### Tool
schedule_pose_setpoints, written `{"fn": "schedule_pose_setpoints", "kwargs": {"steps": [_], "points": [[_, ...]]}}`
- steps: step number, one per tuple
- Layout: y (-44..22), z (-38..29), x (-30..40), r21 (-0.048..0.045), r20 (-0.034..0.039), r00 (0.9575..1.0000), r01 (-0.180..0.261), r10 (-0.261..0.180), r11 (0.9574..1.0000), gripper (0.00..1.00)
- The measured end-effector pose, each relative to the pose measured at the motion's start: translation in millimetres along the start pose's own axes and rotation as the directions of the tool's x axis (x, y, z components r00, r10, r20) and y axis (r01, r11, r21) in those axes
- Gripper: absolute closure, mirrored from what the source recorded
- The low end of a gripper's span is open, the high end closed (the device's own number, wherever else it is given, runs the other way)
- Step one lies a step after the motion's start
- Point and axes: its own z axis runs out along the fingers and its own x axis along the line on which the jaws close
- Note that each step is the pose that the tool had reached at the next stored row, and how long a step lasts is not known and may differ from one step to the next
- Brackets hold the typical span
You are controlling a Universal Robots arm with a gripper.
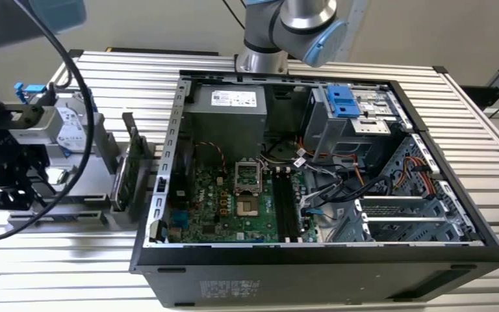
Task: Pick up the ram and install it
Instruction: 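Pick up the ram and move it above insertion slot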
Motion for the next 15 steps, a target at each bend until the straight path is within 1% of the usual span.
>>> {"fn": "schedule_pose_setpoints", "kwargs": {"steps": [15], "points": [[-0.6, 10.6, -3.0, 0.0000, 0.0000, 1.0000, 0.000, 0.000, 1.0000, 0.00]]}}
